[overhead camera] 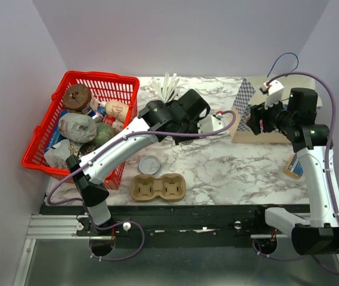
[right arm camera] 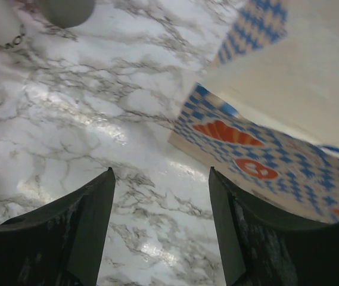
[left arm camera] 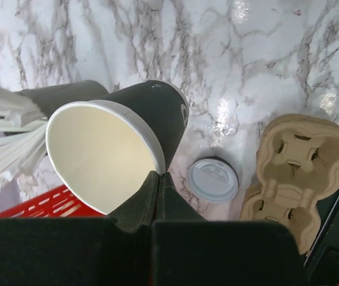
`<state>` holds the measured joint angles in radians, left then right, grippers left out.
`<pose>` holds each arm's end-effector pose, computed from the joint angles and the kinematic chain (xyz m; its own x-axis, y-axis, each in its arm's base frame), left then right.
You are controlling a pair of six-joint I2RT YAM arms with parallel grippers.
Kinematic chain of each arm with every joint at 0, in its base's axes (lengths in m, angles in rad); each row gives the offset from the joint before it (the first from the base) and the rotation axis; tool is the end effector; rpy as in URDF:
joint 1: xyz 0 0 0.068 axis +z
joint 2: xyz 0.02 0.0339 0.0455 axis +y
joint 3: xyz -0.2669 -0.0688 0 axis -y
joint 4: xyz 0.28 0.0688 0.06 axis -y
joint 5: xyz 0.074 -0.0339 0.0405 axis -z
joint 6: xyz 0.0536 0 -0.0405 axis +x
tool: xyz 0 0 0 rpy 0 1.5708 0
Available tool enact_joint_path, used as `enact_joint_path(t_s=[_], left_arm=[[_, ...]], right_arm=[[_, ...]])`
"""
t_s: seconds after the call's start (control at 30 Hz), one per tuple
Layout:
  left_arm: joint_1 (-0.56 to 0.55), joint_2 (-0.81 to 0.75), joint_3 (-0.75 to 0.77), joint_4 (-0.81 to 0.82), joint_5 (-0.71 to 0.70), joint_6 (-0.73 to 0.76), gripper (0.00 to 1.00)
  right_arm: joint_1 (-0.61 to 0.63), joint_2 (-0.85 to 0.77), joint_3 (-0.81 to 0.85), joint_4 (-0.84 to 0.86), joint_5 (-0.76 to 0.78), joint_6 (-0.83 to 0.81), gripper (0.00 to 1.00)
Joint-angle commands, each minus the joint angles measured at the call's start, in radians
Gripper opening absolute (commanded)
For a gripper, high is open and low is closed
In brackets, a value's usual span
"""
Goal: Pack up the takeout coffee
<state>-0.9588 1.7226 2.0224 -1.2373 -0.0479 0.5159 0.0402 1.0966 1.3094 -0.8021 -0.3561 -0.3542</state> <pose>0.2236 -0.3142 0.4145 -0.0075 0.8684 -0.4957 0.9254 0.1939 0.3255 0.2615 0.0292 0.3997 -0.4074 -0.3417 -0.8469 -0.4995 0.8597 -0.1066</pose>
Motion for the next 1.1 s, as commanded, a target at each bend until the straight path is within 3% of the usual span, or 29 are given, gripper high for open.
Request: enact_joint_path(t_s=[0.0, 0.13, 0.47, 0.87, 1.07], left_arm=[[-0.034, 0.015, -0.115, 0.14, 0.046, 0.039, 0.0], [-0.072, 0.077, -0.131, 0.233, 0.072, 0.047, 0.0], [-0.173, 0.294, -0.007, 0.197, 0.062, 0.021, 0.0], [-0.182, 0.344, -0.045, 0.232, 0.068, -0.004, 0.0], [-0.181, 0.357, -0.077, 0.305, -0.003, -0.008, 0.0]], right_arm=[[-0.175, 0.028, 0.075, -0.098, 0.018, 0.141, 0.7], [-0.256, 0.02, 0.126, -0.117, -0.023, 0.163, 0.7], [-0.264, -0.055, 0.07, -0.095, -0.012, 0.153, 0.73], [-0.264, -0.058, 0.011, -0.052, -0.067, 0.161, 0.74], [-0.264, -0.04, 0.013, -0.036, -0.053, 0.15, 0.74]])
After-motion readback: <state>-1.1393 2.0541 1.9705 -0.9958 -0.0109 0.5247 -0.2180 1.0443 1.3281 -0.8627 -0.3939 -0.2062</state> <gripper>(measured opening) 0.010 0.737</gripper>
